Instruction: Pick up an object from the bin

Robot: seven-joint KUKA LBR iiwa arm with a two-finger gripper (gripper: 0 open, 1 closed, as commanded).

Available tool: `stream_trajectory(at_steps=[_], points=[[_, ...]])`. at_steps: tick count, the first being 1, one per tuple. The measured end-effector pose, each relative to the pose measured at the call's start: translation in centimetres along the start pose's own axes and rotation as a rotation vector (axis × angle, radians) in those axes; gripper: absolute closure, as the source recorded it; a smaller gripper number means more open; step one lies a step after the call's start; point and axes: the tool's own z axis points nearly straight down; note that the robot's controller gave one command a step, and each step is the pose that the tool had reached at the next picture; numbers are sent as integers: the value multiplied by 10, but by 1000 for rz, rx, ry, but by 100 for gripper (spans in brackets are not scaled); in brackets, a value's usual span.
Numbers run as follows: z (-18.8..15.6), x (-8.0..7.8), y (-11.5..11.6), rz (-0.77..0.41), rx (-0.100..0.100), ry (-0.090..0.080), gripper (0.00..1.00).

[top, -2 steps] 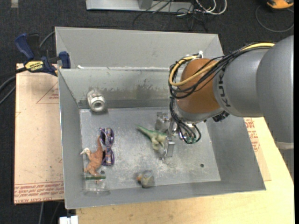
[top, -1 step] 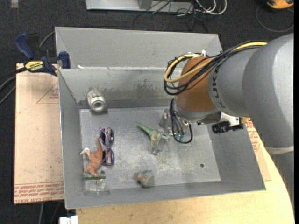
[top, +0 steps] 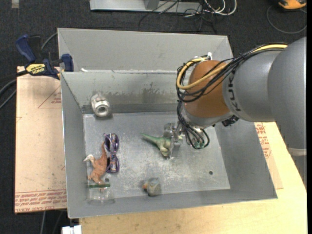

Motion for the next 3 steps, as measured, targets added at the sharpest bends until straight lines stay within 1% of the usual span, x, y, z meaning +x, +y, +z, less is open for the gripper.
stream_trajectory(at_steps=[1, 2, 3], points=[[0, 0, 0, 0, 0, 0, 100], [-3, 1, 0, 0, 0, 5, 100], [-16, 2, 0, 0, 0, 7, 100]])
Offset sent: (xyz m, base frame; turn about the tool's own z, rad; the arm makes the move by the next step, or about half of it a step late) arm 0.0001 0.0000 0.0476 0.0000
